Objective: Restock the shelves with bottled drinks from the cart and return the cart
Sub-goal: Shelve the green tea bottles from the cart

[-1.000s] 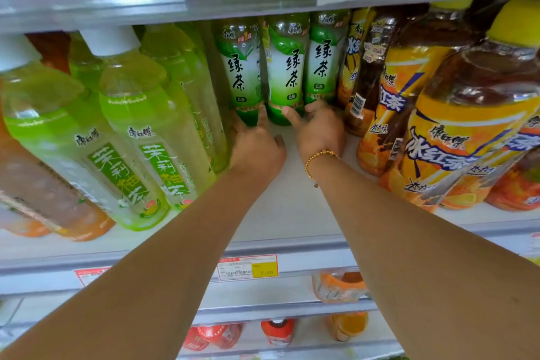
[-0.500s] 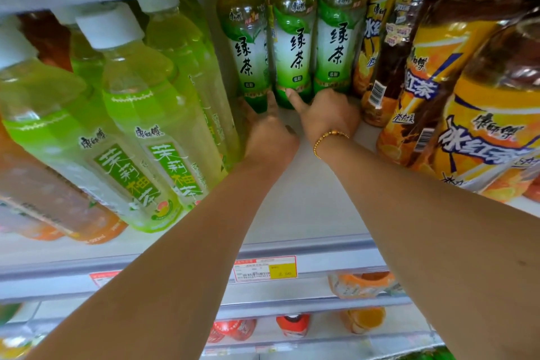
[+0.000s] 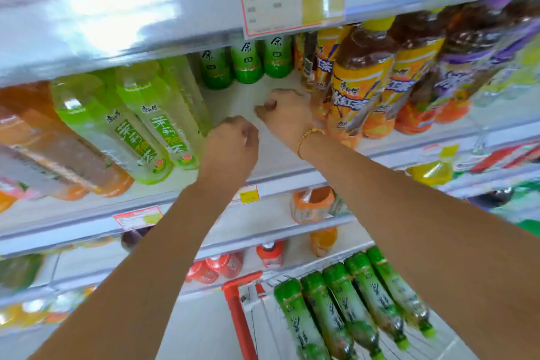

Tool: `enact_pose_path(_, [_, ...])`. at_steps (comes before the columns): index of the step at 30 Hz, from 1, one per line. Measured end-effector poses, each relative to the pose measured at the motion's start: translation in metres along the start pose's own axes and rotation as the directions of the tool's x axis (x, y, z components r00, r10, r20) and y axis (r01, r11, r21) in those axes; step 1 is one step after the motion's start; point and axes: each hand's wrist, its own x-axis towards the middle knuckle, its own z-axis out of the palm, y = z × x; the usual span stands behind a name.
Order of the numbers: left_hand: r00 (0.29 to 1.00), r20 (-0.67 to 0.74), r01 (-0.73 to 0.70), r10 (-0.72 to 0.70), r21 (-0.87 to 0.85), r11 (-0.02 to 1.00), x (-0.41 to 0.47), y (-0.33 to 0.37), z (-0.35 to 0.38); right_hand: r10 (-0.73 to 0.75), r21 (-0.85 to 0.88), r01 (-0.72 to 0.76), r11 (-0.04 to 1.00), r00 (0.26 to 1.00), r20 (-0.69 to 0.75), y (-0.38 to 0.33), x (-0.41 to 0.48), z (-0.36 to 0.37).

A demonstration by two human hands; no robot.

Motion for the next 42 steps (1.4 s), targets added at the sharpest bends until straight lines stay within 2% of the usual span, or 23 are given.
enact_pose_path(1, [0.989, -0.147, -0.059, 0.031, -0.196, 0.979, -0.022, 0.008, -0.007, -0.083, 0.106, 0.099, 0.989, 0.986, -0.143, -0.003, -0.025, -0.009])
enact_pose_path(2, [0.972, -0.232, -0.116, 0.043, -0.31, 0.944, -0.045, 0.017, -0.012, -0.143, 0.182, 0.203, 0.962, 0.943, -0.299, -0.002, -0.053, -0.018])
enact_pose_path(3, [0.969, -0.241, -0.143, 0.057, -0.355, 0.924, -0.068, 0.025, -0.014, -0.172, 0.21, 0.266, 0.941, 0.908, -0.382, 0.002, -0.081, -0.026])
enact_pose_path(4, [0.977, -0.199, -0.154, 0.082, -0.38, 0.912, -0.09, 0.029, -0.01, -0.184, 0.22, 0.285, 0.933, 0.902, -0.391, 0.012, -0.107, -0.032])
enact_pose_path(6, [0.991, -0.044, -0.135, 0.129, -0.408, 0.903, -0.129, 0.031, 0.008, -0.123, 0.233, 0.201, 0.952, 0.943, -0.309, 0.042, -0.153, -0.036])
enact_pose_path(9, [0.944, 0.263, -0.111, 0.2, -0.317, 0.942, -0.172, 0.015, 0.055, 0.129, 0.21, -0.115, 0.971, 0.99, -0.054, 0.105, -0.21, -0.015])
enact_pose_path(11, [0.832, 0.51, -0.154, 0.218, -0.166, 0.974, -0.196, -0.003, 0.093, 0.339, 0.054, -0.357, 0.933, 0.917, 0.209, 0.152, -0.246, 0.012])
enact_pose_path(13, [0.675, 0.715, -0.191, 0.182, -0.069, 0.979, -0.22, -0.021, 0.129, 0.461, -0.123, -0.456, 0.882, 0.776, 0.43, 0.195, -0.284, 0.041])
enact_pose_path(15, [0.526, 0.845, -0.199, 0.092, 0.017, 0.98, -0.236, -0.038, 0.161, 0.555, -0.207, -0.536, 0.818, 0.641, 0.531, 0.224, -0.317, 0.063])
enact_pose_path(17, [0.435, 0.899, -0.244, 0.038, 0.077, 0.967, -0.243, -0.052, 0.185, 0.612, -0.221, -0.607, 0.763, 0.569, 0.549, 0.244, -0.34, 0.079])
enact_pose_path(21, [0.338, 0.939, -0.401, 0.056, 0.09, 0.911, -0.247, -0.062, 0.224, 0.737, -0.179, -0.79, 0.586, 0.427, 0.524, 0.265, -0.362, 0.094])
enact_pose_path(24, [0.282, 0.957, -0.555, 0.064, 0.109, 0.825, -0.244, -0.056, 0.248, 0.761, -0.205, -0.836, 0.509, 0.326, 0.56, 0.28, -0.369, 0.11])
enact_pose_path(26, [0.214, 0.976, -0.602, 0.025, 0.112, 0.79, -0.234, -0.056, 0.26, 0.751, -0.197, -0.84, 0.505, 0.316, 0.58, 0.287, -0.369, 0.119])
enact_pose_path(28, [0.113, 0.993, -0.624, -0.041, 0.103, 0.774, -0.222, -0.058, 0.268, 0.741, -0.23, -0.817, 0.529, 0.313, 0.594, 0.292, -0.367, 0.128])
enact_pose_path(31, [0.004, 0.998, -0.767, -0.063, 0.043, 0.64, -0.215, -0.06, 0.275, 0.715, -0.31, -0.758, 0.574, 0.279, 0.641, 0.295, -0.365, 0.135])
enact_pose_path(33, [-0.014, 0.999, -0.829, -0.044, 0.013, 0.56, -0.217, -0.06, 0.276, 0.715, -0.317, -0.761, 0.566, 0.261, 0.648, 0.298, -0.367, 0.141])
enact_pose_path(34, [-0.012, 0.999, -0.83, -0.037, 0.011, 0.557, -0.218, -0.06, 0.276, 0.724, -0.317, -0.769, 0.556, 0.26, 0.639, 0.298, -0.367, 0.142])
enact_pose_path(38, [0.053, 0.998, -0.802, 0.027, 0.026, 0.597, -0.219, -0.06, 0.27, 0.741, -0.208, -0.856, 0.473, 0.259, 0.619, 0.295, -0.364, 0.137])
enact_pose_path(42, [0.129, 0.987, -0.756, 0.093, 0.037, 0.654, -0.22, -0.058, 0.265, 0.76, -0.078, -0.897, 0.435, 0.319, 0.567, 0.28, -0.369, 0.116])
